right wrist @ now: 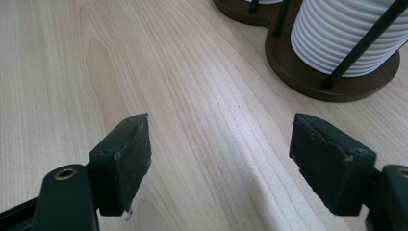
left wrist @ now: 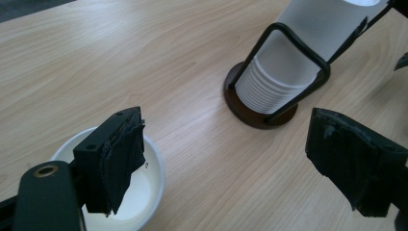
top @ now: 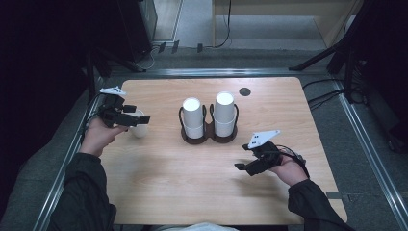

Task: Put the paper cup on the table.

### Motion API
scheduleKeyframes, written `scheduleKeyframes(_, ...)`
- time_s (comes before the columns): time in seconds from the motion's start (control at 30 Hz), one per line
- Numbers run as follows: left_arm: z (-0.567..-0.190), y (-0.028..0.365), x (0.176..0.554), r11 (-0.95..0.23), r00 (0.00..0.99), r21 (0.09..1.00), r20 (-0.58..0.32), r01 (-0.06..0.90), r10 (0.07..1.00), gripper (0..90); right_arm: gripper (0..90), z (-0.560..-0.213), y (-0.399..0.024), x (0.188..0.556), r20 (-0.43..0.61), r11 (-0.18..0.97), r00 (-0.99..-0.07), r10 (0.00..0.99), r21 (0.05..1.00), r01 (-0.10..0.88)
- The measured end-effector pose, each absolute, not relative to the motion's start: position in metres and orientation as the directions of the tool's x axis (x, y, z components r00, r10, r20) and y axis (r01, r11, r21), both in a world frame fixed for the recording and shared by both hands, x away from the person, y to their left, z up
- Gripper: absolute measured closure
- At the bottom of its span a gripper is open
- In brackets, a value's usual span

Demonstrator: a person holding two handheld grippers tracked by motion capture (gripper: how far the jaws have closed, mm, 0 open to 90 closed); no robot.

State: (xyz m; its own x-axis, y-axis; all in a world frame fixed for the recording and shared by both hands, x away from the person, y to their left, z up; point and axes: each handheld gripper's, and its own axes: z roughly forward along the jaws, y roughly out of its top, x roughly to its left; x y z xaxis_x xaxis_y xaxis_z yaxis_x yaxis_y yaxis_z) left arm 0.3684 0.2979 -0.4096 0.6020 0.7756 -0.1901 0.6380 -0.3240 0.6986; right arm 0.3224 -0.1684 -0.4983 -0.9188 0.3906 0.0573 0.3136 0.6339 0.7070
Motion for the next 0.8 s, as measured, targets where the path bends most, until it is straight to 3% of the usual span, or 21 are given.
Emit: scheduleKeyframes(0.8, -0.434, 0.249, 0.348, -0.412, 0.697, 0.69, -0.188, 0.596, 0.692, 13.8, 22.9, -0.497, -0.169, 0.321, 0.057, 0.631, -0.918, 0.393, 0.709, 0.314)
